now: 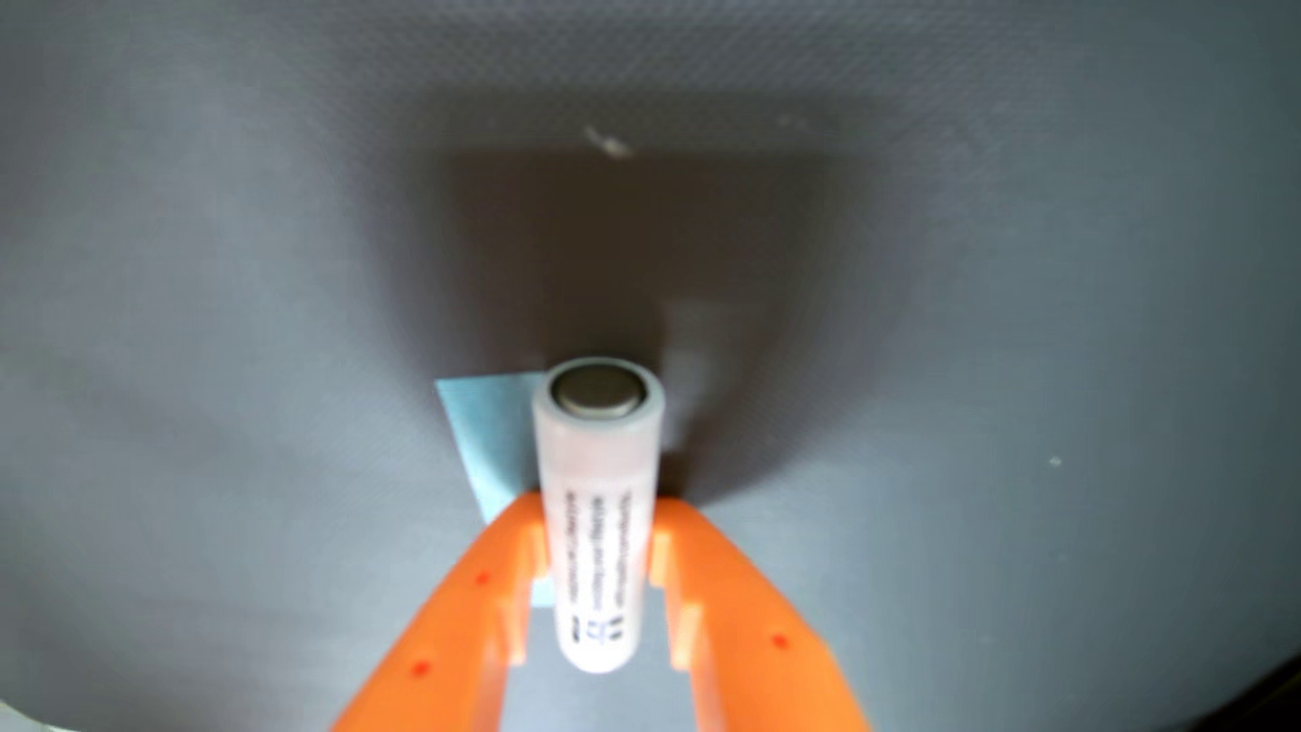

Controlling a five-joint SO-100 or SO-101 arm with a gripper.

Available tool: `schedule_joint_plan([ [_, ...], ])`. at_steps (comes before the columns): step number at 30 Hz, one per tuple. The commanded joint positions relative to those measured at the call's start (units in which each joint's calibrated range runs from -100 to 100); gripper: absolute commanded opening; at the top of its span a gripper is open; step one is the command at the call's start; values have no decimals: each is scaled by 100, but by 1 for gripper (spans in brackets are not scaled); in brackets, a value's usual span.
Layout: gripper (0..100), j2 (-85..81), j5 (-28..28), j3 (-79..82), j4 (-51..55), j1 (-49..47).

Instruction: Insert Battery

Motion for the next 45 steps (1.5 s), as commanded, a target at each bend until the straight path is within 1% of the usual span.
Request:
schedule_joint_plan([
  [1,2,-71,-51,-355,527,-34],
  [6,2,-71,-128,-904,1002,-34],
  [12,2,-71,-236,-1309,1027,-69],
  [14,2,-71,-319,-1444,1036,-211],
  [20,2,-71,-622,-1696,1408,-1132],
  [27,2,-71,-952,-1696,1408,-2088],
  [38,2,-62,-1482,-1939,1340,-3151],
  [45,2,-4,-1781,-1921,1332,-3611],
])
